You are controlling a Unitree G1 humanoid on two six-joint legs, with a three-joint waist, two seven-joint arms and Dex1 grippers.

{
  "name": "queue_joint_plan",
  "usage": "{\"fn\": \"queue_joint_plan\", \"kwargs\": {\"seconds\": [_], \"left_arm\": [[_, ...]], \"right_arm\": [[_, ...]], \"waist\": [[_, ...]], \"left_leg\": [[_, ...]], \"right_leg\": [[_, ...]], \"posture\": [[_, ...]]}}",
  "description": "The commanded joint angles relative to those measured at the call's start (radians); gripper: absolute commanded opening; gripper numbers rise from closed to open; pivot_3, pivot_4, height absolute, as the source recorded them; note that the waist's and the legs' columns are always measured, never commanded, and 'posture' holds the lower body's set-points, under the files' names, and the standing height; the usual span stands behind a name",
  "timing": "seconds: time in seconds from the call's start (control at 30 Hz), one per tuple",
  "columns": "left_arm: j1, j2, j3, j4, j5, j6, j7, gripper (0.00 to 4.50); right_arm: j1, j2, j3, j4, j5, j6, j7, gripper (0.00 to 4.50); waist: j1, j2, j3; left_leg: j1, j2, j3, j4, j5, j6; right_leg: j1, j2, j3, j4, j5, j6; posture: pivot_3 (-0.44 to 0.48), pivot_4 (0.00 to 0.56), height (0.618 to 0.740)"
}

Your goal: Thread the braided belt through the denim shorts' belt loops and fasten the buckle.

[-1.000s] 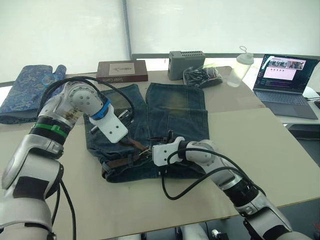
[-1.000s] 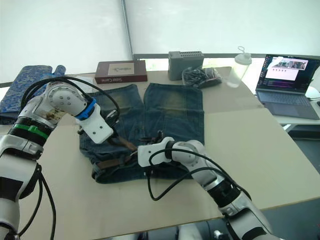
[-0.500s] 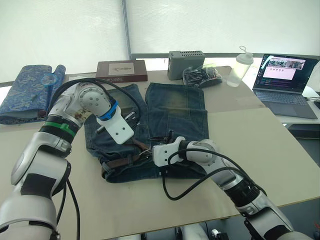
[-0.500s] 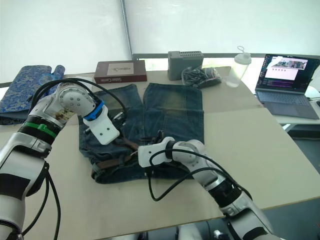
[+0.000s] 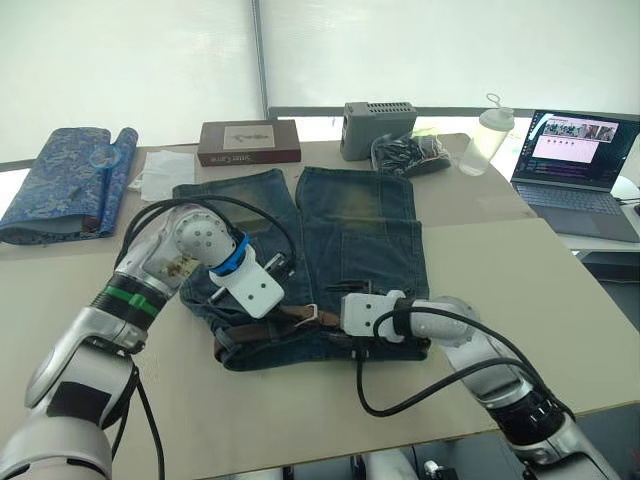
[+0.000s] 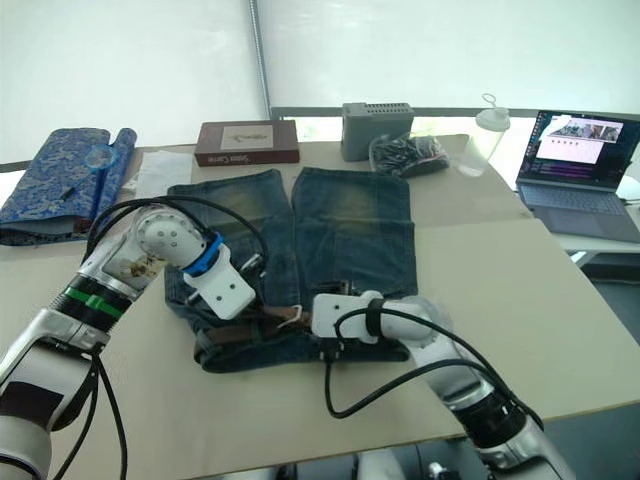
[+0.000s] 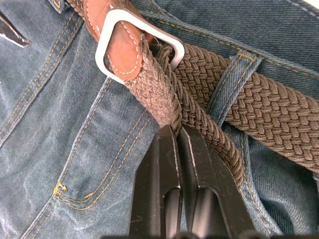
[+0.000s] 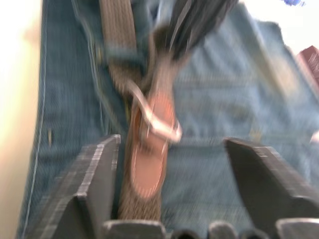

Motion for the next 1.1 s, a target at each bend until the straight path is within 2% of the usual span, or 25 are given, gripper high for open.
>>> {"fn": "queue_joint_plan", "kwargs": {"seconds": [0.03, 0.2, 0.43, 0.47, 0.6, 0.77, 0.83, 1.1], "left_arm": [[0.044, -0.024, 0.015, -0.102, -0.016, 0.102, 0.042, 0.00], [0.109, -0.054, 0.021, -0.165, 0.017, 0.203, 0.113, 0.00], [0.138, -0.037, 0.024, -0.203, 0.046, 0.231, 0.162, 0.00], [0.139, -0.035, 0.023, -0.203, 0.052, 0.229, 0.168, 0.00], [0.143, -0.032, 0.021, -0.203, 0.064, 0.225, 0.184, 0.00], [0.141, -0.035, 0.018, -0.202, 0.065, 0.226, 0.193, 0.00], [0.139, -0.038, 0.017, -0.201, 0.066, 0.227, 0.194, 0.00], [0.155, -0.072, 0.011, -0.251, 0.031, 0.291, 0.181, 0.00]], "right_arm": [[0.007, -0.009, -0.022, -0.068, -0.010, 0.025, -0.019, 4.26], [0.024, -0.011, -0.026, -0.086, -0.024, 0.072, -0.040, 4.26], [0.049, -0.036, -0.211, -0.224, 0.218, 0.340, 0.045, 4.26], [0.054, -0.061, -0.219, -0.232, 0.228, 0.346, 0.059, 3.71], [0.087, -0.167, -0.202, -0.245, 0.228, 0.338, 0.087, 2.36], [0.096, -0.197, -0.108, -0.223, 0.186, 0.320, 0.066, 0.60], [0.086, -0.202, -0.064, -0.207, 0.153, 0.310, 0.058, 0.03], [0.055, -0.155, 0.049, -0.117, 0.089, 0.283, 0.030, 0.03]], "waist": [[0.002, 0.000, 0.000], [0.010, 0.000, 0.000], [0.018, 0.000, 0.000], [0.019, 0.000, 0.000], [0.019, 0.000, 0.000], [0.015, 0.000, 0.000], [0.016, 0.000, 0.000], [0.017, 0.000, 0.000]], "left_leg": [[0.000, 0.000, 0.000, 0.000, 0.000, 0.000], [0.001, 0.000, 0.000, 0.002, 0.000, 0.000], [0.001, -0.001, -0.001, 0.002, 0.000, 0.000], [0.001, -0.001, -0.001, 0.002, 0.000, 0.000], [0.003, -0.001, -0.002, 0.002, 0.000, 0.000], [0.007, 0.000, -0.003, 0.001, 0.000, 0.000], [0.007, 0.000, -0.003, 0.001, 0.000, 0.000], [0.008, 0.000, -0.003, 0.001, 0.000, 0.000]], "right_leg": [[0.000, 0.000, 0.000, 0.000, 0.000, 0.000], [0.000, 0.001, 0.000, 0.002, 0.000, 0.000], [0.001, 0.000, 0.001, 0.002, 0.001, 0.000], [0.001, 0.000, 0.001, 0.002, 0.001, 0.000], [0.006, 0.000, 0.000, 0.000, 0.000, 0.001], [0.010, 0.001, 0.000, -0.002, -0.001, 0.002], [0.010, 0.001, -0.001, -0.002, -0.001, 0.003], [0.013, 0.001, -0.001, -0.004, -0.002, 0.004]], "posture": [[0.000, 0.150, 0.740], [0.000, 0.150, 0.740], [0.000, 0.150, 0.740], [0.000, 0.150, 0.740], [0.000, 0.150, 0.740], [0.000, 0.150, 0.740], [0.000, 0.150, 0.740], [0.000, 0.150, 0.740]]}}
